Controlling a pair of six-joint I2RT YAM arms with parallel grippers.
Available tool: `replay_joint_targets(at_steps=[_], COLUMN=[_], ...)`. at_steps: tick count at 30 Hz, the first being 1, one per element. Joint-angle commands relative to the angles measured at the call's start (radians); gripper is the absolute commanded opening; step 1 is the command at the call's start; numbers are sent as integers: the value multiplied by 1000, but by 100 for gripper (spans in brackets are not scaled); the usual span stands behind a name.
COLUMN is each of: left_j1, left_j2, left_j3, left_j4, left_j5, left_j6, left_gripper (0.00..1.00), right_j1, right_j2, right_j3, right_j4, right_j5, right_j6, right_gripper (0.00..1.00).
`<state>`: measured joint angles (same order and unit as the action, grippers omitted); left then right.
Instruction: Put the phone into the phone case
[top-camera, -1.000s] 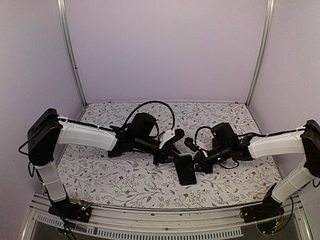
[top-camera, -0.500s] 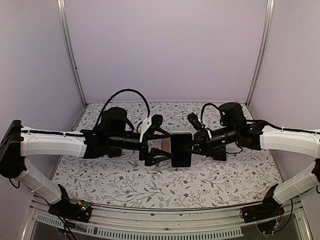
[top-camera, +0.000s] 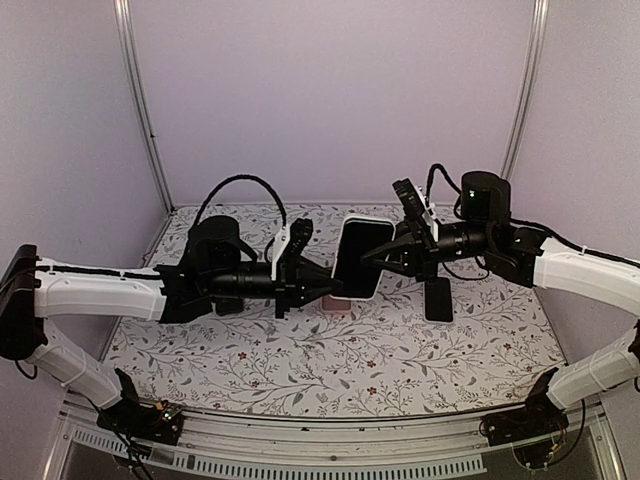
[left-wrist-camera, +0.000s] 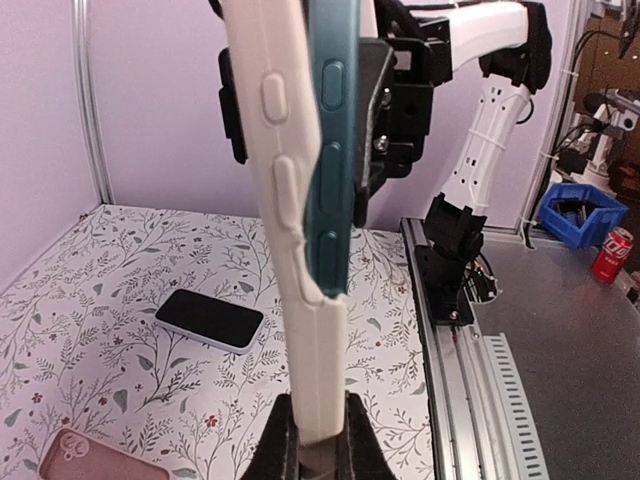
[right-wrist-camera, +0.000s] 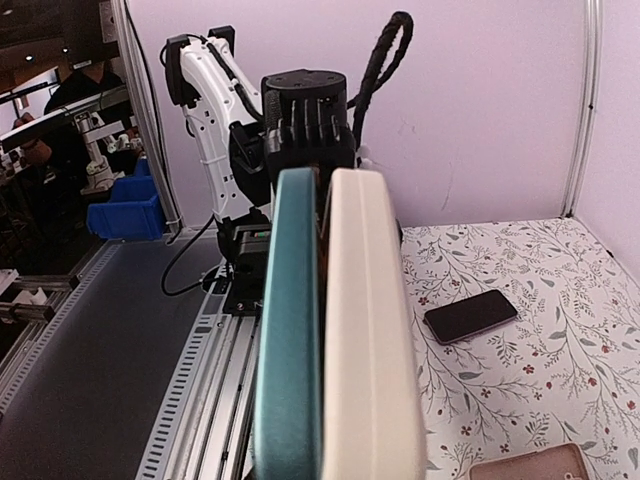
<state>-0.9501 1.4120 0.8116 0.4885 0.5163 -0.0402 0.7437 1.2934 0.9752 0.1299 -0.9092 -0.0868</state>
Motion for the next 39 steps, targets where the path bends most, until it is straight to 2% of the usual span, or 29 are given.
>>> replay_joint_targets(at_steps=[1, 4, 5, 6, 7, 8, 9, 11, 12, 13, 14, 17, 18, 19, 20, 21, 22, 24, 26, 27, 31, 32, 33, 34, 35, 37, 39], left_j1=[-10, -13, -13, -15, -16, -17, -20, -23, -25, -27, -28, -36, -37, -40, -41, -42, -43, -50, -61, -65, -74, -77, -79, -83, -85, -90, -96], left_j2=[28, 25, 25, 26, 29, 32, 37, 47, 50, 54, 56, 53, 54, 55, 59, 62, 68, 74, 84, 88, 77, 70, 64, 56, 48, 31, 15], left_j3=[22, 18, 19, 18, 19, 22, 26, 40, 44, 49, 54, 53, 52, 53, 55, 60, 64, 78, 91, 98, 88, 83, 74, 68, 63, 58, 50], left_j4=[2, -8, -14, -19, -21, -25, -26, -28, -27, -26, -25, -9, -2, 1, 2, 2, 2, 5, 4, 0, 2, 0, -9, -25, -46, -89, -115], left_j5=[-30, -31, -30, -29, -26, -26, -25, -17, -16, -16, -17, -17, -14, -14, -15, -10, -5, 4, -6, -11, -50, -68, -93, -120, -144, -179, -207], left_j6=[-7, 0, 2, 3, 4, 6, 7, 7, 5, 3, -1, -10, -12, -11, -12, -11, -10, -11, -10, -10, -9, -1, 23, 38, 73, 128, 164], left_gripper=[0, 0, 12, 31, 39, 40, 40, 31, 21, 7, 0, 0, 7, 31, 43, 44, 42, 30, 8, 0, 0, 0, 0, 0, 0, 0, 0], right_j1=[20, 20, 20, 20, 20, 20, 21, 21, 22, 22, 22, 23, 24, 24, 24, 25, 25, 25, 25, 25, 25, 25, 25, 25, 24, 23, 23], right_j2=[-35, -44, -46, -49, -52, -51, -50, -48, -48, -48, -48, -45, -44, -43, -43, -42, -43, -39, -33, -30, -29, -32, -38, -43, -50, -67, -74], right_j3=[35, 27, 25, 25, 26, 27, 30, 34, 34, 34, 34, 29, 25, 20, 17, 17, 16, 15, 16, 18, 0, -5, -7, -7, -1, 13, 41], right_j4=[96, 97, 98, 100, 101, 103, 103, 104, 105, 107, 110, 112, 112, 112, 112, 115, 120, 135, 144, 143, 132, 118, 98, 71, 22, -53, -118], right_j5=[-38, -27, -26, -29, -33, -35, -39, -46, -47, -50, -54, -55, -51, -47, -47, -50, -55, -70, -81, -82, -69, -60, -49, -43, -40, -4, 34], right_j6=[40, 47, 49, 51, 51, 50, 50, 46, 46, 44, 45, 47, 46, 46, 47, 47, 48, 52, 56, 56, 41, 33, 18, 4, -38, -120, -200], right_gripper=[0, 0, 0, 0, 0, 0, 0, 0, 0, 0, 0, 0, 0, 0, 0, 0, 0, 0, 0, 0, 1, 15, 40, 59, 70, 79, 81])
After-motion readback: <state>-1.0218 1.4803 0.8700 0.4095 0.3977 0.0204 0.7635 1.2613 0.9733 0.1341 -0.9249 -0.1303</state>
